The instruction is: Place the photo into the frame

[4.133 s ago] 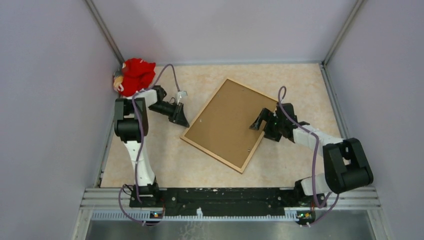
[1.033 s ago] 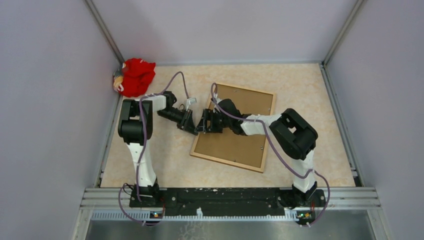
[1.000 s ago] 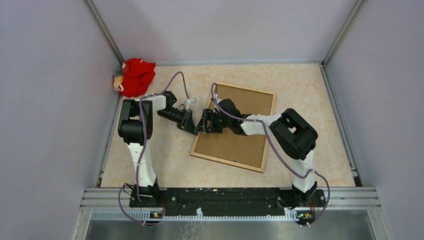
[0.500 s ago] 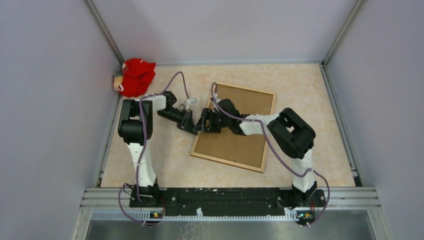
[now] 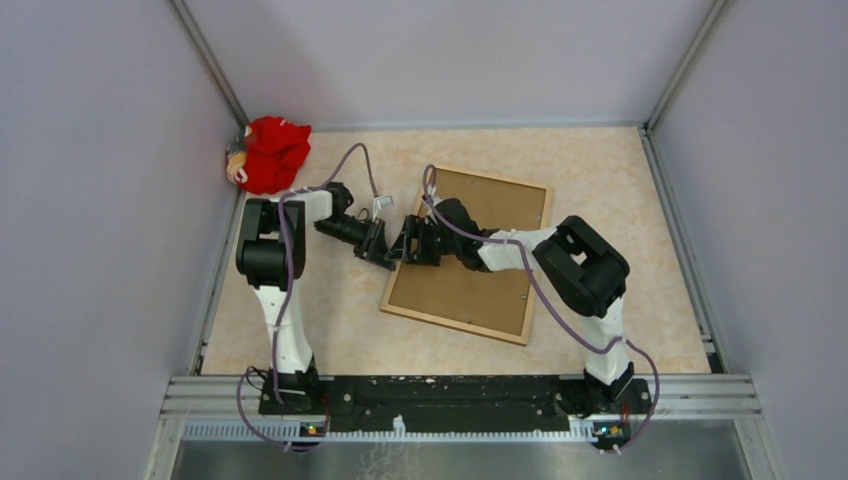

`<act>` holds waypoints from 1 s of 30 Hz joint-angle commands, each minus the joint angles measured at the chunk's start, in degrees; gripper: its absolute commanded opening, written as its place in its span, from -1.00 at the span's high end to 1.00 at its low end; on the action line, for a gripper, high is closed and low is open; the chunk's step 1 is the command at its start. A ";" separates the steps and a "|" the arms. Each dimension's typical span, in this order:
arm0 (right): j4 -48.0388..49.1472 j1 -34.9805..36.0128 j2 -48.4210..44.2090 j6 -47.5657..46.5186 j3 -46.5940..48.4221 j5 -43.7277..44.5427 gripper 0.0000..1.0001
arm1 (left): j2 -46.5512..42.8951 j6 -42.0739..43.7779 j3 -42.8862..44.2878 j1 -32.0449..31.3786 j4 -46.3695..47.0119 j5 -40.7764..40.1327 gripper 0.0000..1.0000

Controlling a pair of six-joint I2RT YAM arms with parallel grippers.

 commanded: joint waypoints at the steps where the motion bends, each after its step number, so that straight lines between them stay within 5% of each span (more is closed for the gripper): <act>1: -0.23 0.38 0.01 -0.75 -0.33 2.69 -0.46 | -0.06 1.93 0.12 -0.28 0.24 -0.77 0.52; 8: -4.16 -4.96 -12.97 -2.18 -4.20 1.10 -0.74 | -1.37 6.60 4.00 0.28 -5.77 -1.13 0.36; 18: -24.99 -29.55 -31.66 -13.24 -13.56 16.37 -0.94 | -5.44 9.33 0.77 -1.76 -2.23 -9.21 0.28; 23: -24.38 -37.96 -31.22 -16.78 -16.45 18.71 -0.96 | -5.59 8.22 -2.67 -5.66 0.37 -10.03 0.28; 30: -19.40 -37.94 -27.47 -14.99 -14.69 11.98 -0.96 | -7.41 12.28 -6.60 -10.98 -3.28 -5.67 0.26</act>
